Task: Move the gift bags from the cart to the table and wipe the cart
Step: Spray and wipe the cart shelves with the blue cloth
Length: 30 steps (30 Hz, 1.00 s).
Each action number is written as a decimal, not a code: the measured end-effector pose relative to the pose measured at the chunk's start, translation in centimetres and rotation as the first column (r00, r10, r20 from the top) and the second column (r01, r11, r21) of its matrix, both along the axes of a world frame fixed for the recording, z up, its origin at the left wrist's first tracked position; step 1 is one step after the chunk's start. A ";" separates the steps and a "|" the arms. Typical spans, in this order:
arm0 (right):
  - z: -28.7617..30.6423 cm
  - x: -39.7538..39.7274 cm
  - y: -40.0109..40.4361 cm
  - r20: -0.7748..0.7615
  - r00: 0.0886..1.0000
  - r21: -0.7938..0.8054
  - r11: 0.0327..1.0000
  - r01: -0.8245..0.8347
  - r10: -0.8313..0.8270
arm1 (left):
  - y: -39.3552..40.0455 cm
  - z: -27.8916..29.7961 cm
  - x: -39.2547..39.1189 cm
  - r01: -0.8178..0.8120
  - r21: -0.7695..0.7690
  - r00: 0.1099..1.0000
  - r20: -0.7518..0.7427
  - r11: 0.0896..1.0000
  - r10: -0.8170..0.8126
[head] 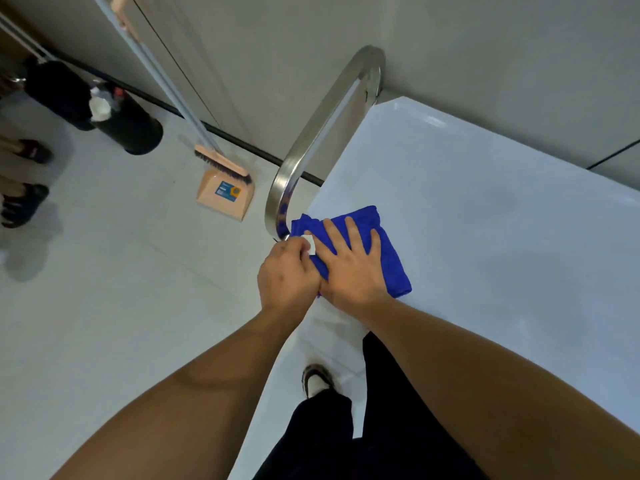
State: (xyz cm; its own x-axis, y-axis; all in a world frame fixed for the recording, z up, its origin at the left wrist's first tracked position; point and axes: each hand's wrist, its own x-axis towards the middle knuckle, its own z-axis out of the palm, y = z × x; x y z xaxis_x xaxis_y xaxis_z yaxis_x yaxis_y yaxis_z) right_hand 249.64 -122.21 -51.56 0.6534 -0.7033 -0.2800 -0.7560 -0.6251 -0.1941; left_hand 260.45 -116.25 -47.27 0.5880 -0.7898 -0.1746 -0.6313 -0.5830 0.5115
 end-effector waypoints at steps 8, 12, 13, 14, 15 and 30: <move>0.3 -3.9 0.0 0.012 0.987 0.022 0.987 0.159 -0.159 | -3.1 -0.7 -2.5 0.200 -0.008 0.979 -0.038 0.980 -0.200; -0.3 -4.9 -0.6 0.058 0.973 -0.034 0.974 0.225 -0.222 | -4.8 -1.0 -3.3 0.252 -0.040 0.967 -0.041 0.967 -0.253; -0.5 -4.7 -1.0 0.066 0.972 -0.048 0.972 0.231 -0.228 | -5.3 -1.2 -3.2 0.260 -0.039 0.965 -0.032 0.965 -0.261; -0.7 -4.6 -1.5 0.072 0.970 -0.060 0.970 0.237 -0.232 | -5.7 -1.4 -2.9 0.271 -0.031 0.962 -0.025 0.962 -0.271; -0.9 -4.4 -2.1 0.079 0.967 -0.072 0.966 0.247 -0.242 | -6.2 -1.6 -2.7 0.282 -0.021 0.959 -0.023 0.959 -0.282; -1.7 1.0 -20.6 0.117 0.894 -0.075 0.894 0.442 -0.432 | -16.7 -2.4 -1.3 0.411 0.254 0.894 0.075 0.876 -0.441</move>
